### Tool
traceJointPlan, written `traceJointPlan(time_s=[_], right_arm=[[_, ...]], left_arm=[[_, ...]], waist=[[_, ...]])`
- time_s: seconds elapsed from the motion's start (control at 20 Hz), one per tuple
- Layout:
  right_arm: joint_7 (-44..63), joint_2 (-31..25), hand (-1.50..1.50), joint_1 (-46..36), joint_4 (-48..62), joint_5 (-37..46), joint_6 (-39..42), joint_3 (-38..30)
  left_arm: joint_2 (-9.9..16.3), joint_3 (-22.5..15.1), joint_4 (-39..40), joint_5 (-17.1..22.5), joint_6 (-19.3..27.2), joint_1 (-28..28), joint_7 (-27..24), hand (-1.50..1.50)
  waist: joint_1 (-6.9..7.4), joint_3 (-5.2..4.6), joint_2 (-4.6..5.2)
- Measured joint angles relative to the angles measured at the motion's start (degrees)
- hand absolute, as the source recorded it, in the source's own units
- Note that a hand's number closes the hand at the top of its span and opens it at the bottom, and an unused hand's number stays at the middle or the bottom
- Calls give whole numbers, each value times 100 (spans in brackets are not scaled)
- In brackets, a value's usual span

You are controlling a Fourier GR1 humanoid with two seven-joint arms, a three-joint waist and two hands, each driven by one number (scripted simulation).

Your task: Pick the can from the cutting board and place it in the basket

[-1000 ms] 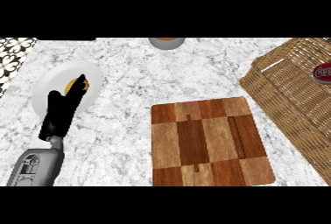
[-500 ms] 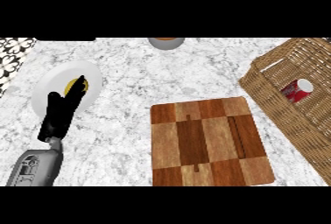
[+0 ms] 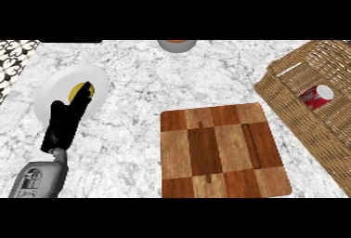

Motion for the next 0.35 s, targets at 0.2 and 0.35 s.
traceJointPlan(time_s=[0.2,0.35], right_arm=[[-89,-588,-150,-30,744,-205,227,-360],[-393,-1082,-150,137,1272,-265,466,-545]], left_arm=[[8,37,97,1,-19,-117,-22,0],[-23,30,163,-28,3,-114,-108,0]], waist=[[11,4,20],[31,14,43]])
